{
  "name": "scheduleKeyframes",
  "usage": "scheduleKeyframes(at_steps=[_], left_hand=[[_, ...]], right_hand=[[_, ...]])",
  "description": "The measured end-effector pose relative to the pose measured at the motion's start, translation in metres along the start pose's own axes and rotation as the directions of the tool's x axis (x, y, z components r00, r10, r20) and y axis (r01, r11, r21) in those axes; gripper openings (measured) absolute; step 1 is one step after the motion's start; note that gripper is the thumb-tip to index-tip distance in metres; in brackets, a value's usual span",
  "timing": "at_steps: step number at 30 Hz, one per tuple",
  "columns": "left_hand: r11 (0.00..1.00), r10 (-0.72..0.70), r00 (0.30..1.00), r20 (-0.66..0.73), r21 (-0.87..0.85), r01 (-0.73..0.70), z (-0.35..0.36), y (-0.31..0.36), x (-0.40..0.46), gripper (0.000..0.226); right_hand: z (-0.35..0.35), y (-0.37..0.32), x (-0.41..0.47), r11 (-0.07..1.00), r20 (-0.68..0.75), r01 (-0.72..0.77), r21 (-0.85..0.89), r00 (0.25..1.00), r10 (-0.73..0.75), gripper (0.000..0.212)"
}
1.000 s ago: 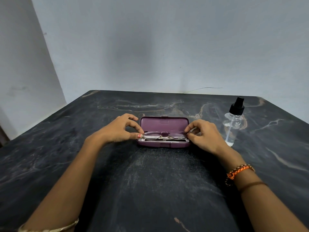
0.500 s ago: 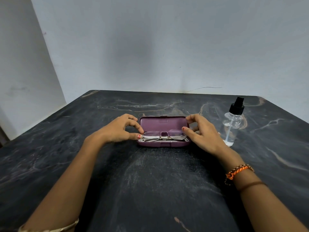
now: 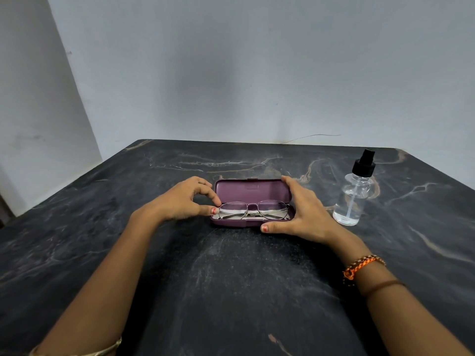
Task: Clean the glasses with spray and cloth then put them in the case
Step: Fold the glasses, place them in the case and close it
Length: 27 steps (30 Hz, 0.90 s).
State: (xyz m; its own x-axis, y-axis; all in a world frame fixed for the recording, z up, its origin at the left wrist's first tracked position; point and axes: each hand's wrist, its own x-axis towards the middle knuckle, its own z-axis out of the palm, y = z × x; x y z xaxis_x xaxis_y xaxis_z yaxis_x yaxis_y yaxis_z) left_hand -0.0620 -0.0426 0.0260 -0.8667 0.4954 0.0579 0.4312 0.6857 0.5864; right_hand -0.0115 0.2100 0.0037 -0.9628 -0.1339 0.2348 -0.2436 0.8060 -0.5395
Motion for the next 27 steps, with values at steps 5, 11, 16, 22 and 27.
scheduleKeyframes(at_steps=[5,11,16,22,27], left_hand=[[0.999,0.018,0.999,-0.038,-0.036,-0.02,0.001,-0.003,0.001,0.022],[0.988,-0.035,0.996,-0.076,-0.156,0.022,0.004,-0.008,0.006,0.048],[0.975,-0.03,0.997,-0.068,-0.222,0.014,0.004,-0.007,0.007,0.067],[0.959,0.044,0.999,0.005,-0.279,-0.041,0.006,-0.001,0.003,0.062],[0.962,0.166,0.985,-0.041,-0.214,-0.171,0.013,0.008,0.004,0.062]], right_hand=[[0.0,0.002,0.001,1.0,-0.019,0.009,0.026,1.0,-0.008,0.122],[0.001,0.002,0.001,0.989,-0.053,0.028,0.143,0.998,-0.02,0.131],[0.001,-0.001,0.001,0.989,-0.073,0.063,0.133,0.996,-0.053,0.124],[-0.002,-0.004,-0.001,0.991,-0.06,0.096,0.093,0.994,-0.091,0.096],[-0.002,-0.005,-0.003,0.988,-0.098,0.133,0.079,0.987,-0.125,0.079]])
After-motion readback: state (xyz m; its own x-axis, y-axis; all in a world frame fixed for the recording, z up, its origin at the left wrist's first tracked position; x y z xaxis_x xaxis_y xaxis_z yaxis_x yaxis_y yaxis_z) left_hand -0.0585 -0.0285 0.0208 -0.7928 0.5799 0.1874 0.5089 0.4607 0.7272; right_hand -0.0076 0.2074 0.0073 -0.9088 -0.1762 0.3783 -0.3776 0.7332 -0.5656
